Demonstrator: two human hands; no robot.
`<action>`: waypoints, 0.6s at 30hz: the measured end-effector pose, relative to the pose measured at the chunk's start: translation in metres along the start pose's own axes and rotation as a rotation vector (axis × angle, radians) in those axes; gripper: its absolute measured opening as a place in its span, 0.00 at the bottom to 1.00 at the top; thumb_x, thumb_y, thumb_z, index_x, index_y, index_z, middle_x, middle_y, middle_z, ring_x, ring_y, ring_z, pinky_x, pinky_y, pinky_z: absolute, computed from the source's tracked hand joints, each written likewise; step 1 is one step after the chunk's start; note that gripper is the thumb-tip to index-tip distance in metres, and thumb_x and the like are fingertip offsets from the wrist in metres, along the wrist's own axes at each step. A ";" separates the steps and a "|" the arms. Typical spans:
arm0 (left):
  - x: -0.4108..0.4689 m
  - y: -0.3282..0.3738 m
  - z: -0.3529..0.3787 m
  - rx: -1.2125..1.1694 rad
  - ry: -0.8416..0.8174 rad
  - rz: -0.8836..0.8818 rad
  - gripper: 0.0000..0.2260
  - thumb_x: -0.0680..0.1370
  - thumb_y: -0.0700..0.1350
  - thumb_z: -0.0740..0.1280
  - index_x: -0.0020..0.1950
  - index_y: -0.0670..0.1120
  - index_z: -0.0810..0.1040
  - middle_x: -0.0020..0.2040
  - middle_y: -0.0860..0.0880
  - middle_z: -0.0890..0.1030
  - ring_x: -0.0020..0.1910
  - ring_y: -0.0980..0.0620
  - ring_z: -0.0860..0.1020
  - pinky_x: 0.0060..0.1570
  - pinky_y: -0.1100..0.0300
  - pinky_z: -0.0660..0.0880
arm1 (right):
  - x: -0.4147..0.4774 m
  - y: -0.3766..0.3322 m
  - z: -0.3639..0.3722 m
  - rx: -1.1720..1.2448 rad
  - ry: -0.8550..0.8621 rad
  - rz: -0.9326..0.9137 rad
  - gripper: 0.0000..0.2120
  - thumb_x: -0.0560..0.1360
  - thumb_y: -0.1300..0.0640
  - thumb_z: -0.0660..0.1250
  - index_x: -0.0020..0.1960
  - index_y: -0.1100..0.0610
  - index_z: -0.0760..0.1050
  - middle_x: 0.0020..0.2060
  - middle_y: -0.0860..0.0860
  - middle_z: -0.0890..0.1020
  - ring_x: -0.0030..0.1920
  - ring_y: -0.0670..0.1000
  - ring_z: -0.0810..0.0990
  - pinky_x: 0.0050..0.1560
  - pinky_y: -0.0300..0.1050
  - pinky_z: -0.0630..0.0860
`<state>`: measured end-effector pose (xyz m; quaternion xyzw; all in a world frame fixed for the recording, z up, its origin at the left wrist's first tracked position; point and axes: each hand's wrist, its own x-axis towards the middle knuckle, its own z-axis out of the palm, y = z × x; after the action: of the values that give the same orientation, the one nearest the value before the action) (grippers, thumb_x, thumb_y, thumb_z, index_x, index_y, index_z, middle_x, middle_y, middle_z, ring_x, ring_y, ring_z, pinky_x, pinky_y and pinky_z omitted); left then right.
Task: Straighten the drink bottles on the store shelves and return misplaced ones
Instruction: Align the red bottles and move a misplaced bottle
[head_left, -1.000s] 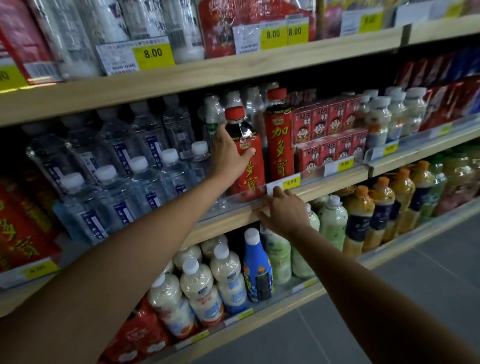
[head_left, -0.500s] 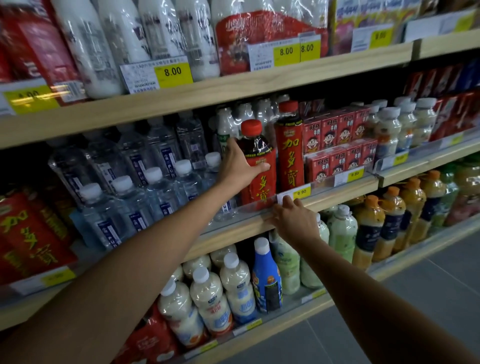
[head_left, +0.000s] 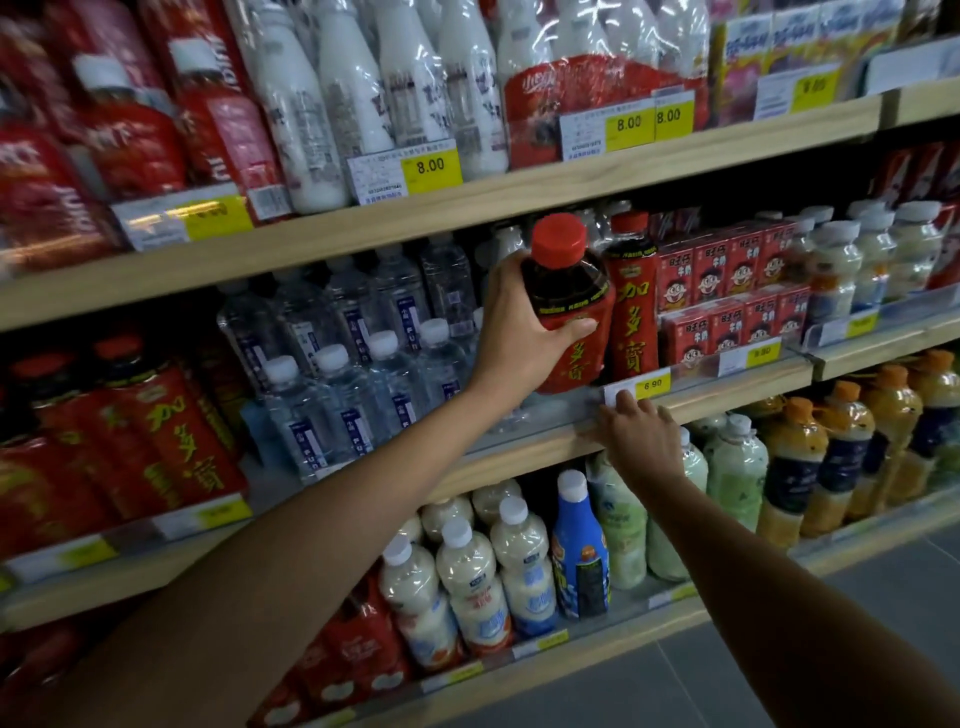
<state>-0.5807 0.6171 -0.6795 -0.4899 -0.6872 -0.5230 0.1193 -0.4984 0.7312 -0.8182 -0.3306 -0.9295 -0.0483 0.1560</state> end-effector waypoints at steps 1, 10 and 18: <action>-0.005 0.005 -0.009 0.002 0.004 0.003 0.34 0.66 0.44 0.77 0.67 0.44 0.65 0.65 0.45 0.70 0.65 0.50 0.69 0.61 0.61 0.64 | -0.001 -0.003 -0.001 -0.008 -0.003 0.009 0.27 0.73 0.53 0.68 0.70 0.53 0.64 0.60 0.54 0.71 0.60 0.56 0.73 0.62 0.54 0.69; -0.057 0.000 -0.115 0.152 0.086 -0.100 0.32 0.65 0.49 0.77 0.64 0.46 0.67 0.60 0.49 0.71 0.60 0.53 0.71 0.60 0.54 0.69 | -0.027 -0.076 -0.017 0.094 0.013 0.017 0.22 0.78 0.43 0.56 0.65 0.55 0.70 0.63 0.56 0.72 0.65 0.58 0.68 0.66 0.56 0.62; -0.115 -0.036 -0.225 0.366 0.286 -0.233 0.36 0.60 0.58 0.75 0.63 0.45 0.68 0.57 0.52 0.69 0.60 0.51 0.70 0.58 0.59 0.66 | -0.049 -0.219 -0.034 0.269 0.066 -0.397 0.21 0.77 0.45 0.58 0.60 0.59 0.73 0.57 0.58 0.76 0.61 0.59 0.71 0.57 0.52 0.67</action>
<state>-0.6314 0.3673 -0.6836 -0.2990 -0.7983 -0.4641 0.2407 -0.5917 0.5250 -0.7992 -0.1159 -0.9687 0.0356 0.2165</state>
